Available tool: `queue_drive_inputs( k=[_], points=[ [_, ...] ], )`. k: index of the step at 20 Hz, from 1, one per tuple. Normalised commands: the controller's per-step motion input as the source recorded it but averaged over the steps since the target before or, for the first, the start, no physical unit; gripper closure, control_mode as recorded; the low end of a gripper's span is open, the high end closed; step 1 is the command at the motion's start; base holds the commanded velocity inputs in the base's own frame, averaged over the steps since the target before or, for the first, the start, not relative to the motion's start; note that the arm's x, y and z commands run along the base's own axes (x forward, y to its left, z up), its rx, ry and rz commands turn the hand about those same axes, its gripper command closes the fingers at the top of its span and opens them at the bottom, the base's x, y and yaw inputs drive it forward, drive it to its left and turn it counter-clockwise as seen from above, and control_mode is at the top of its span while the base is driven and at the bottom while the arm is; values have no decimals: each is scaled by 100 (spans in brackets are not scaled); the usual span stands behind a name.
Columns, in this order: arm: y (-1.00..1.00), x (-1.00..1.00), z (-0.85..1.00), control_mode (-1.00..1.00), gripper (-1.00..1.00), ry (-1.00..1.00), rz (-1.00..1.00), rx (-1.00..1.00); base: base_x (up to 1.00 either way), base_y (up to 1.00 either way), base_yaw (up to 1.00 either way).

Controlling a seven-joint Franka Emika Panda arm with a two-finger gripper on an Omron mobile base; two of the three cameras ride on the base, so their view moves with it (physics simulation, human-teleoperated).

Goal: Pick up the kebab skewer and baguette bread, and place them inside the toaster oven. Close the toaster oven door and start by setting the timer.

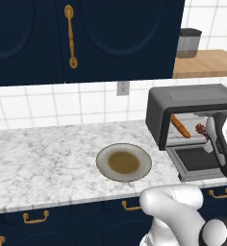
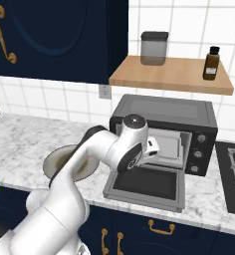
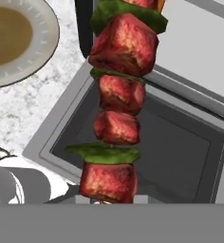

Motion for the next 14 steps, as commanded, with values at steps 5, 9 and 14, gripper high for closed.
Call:
queue_drive_inputs(
  k=[5,9,14],
  points=[
    [-13,63,0,-100,100,7,0,0,0,0,0],
    [-50,5,0,-100,100,0,0,2,0,0,0],
    [-44,26,-9,-100,100,0,-2,7,0,0,0]
  ],
)
